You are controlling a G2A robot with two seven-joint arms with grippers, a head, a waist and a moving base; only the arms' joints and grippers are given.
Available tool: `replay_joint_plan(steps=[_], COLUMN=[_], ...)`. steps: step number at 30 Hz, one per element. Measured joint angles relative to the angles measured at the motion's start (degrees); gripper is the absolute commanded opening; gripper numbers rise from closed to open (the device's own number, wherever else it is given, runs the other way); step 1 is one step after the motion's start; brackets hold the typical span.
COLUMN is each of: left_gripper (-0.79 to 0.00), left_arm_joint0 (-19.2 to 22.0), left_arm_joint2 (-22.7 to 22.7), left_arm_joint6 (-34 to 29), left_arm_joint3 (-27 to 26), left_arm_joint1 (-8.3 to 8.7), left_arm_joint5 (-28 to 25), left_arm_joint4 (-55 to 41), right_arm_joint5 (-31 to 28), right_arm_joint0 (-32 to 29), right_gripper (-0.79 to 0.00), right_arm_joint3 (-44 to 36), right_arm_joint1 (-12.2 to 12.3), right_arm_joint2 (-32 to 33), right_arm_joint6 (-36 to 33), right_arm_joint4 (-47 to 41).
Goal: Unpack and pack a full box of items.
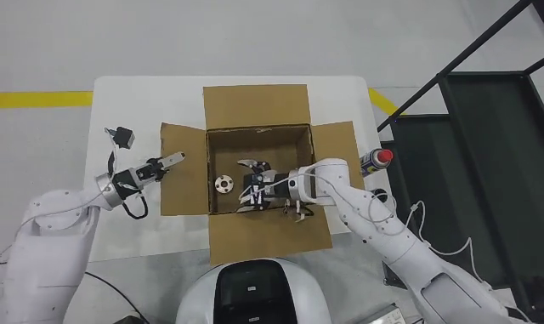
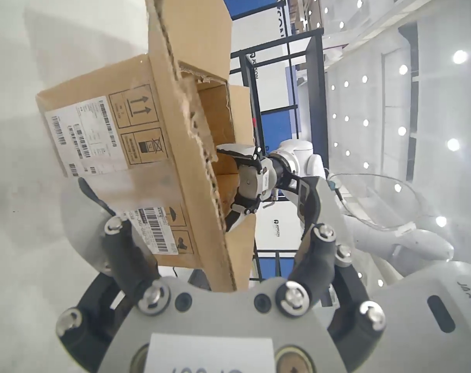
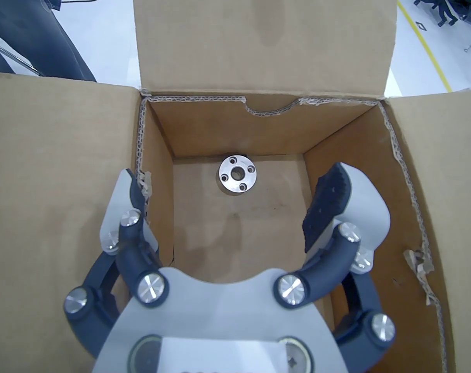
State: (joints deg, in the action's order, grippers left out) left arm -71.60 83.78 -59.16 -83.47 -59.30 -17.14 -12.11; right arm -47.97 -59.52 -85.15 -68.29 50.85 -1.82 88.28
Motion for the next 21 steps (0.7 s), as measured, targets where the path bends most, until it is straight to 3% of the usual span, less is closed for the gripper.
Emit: replay_joint_plan(steps=[10,21], left_gripper=[0.000,0.000], left_arm_joint0=[-5.1,-3.9], left_arm_joint2=[9.1,5.6], left_arm_joint6=[0.2,-1.0], left_arm_joint3=[0.9,-1.4], left_arm_joint1=[1.41,1.54], left_arm_joint5=[-1.6,-2.1], left_arm_joint4=[-6.3,-2.4], right_arm_joint5=[1.7,10.4], right_arm_joint0=[1.6,-4.5], right_gripper=[0.000,0.000], right_arm_joint3=[0.5,-4.7], right_arm_joint1=[-0.3,0.6], right_arm_joint2=[-0.4,3.9], right_arm_joint6=[2.1,2.5], right_arm_joint4=[0.4,-0.5])
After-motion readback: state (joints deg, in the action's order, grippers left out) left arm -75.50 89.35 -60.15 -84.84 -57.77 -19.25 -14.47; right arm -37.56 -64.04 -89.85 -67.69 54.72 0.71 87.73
